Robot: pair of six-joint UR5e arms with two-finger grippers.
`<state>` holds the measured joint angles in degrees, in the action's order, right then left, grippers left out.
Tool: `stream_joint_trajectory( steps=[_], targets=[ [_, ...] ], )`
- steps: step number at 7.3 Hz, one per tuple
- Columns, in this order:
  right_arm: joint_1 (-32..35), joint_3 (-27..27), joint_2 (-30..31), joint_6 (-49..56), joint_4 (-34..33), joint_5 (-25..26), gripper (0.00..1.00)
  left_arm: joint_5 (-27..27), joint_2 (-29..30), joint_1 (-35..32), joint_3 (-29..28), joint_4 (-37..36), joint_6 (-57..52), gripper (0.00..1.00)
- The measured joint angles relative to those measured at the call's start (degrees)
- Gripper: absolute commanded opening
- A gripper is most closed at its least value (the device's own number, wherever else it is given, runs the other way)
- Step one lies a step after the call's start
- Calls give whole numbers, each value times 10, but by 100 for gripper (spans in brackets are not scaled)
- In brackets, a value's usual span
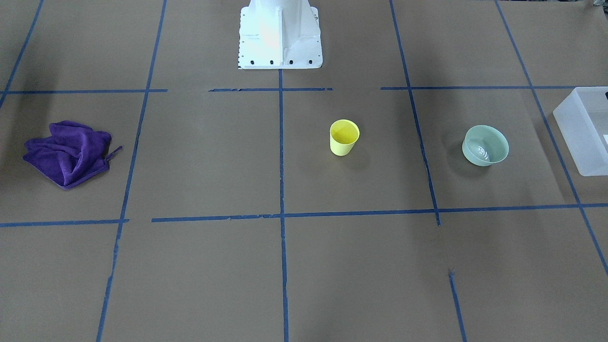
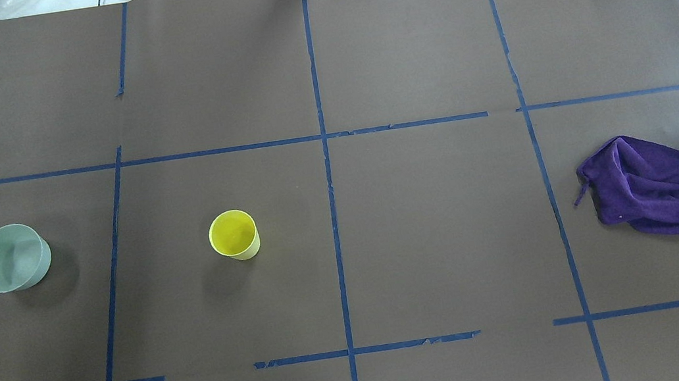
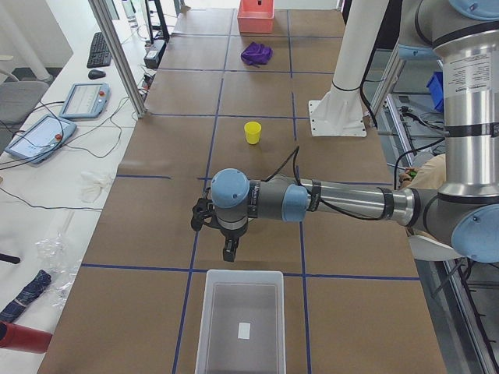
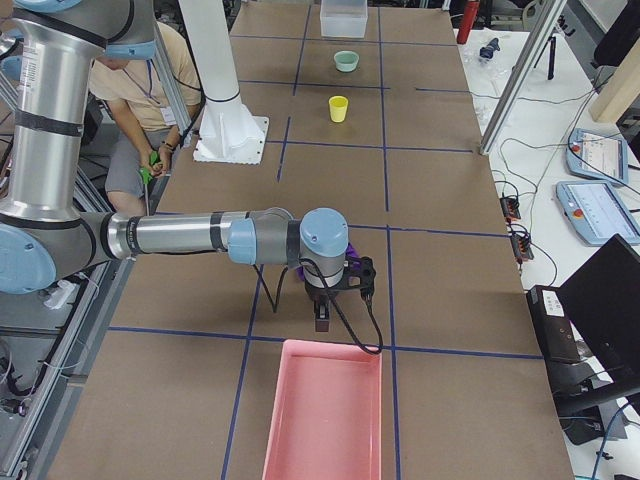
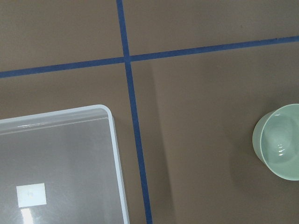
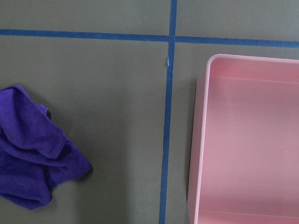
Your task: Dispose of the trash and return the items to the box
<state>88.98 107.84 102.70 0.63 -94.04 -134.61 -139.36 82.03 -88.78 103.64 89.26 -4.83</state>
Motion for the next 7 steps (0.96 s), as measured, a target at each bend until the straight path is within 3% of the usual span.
stream_joint_trajectory(
  steps=[4, 7],
  targets=[
    [-1, 8, -2, 6, 5, 2, 100, 3, 11, 5, 12, 0, -2, 100],
    [-5, 9, -4, 24, 83, 2, 100, -5, 51, 13, 23, 53, -2, 100]
  ],
)
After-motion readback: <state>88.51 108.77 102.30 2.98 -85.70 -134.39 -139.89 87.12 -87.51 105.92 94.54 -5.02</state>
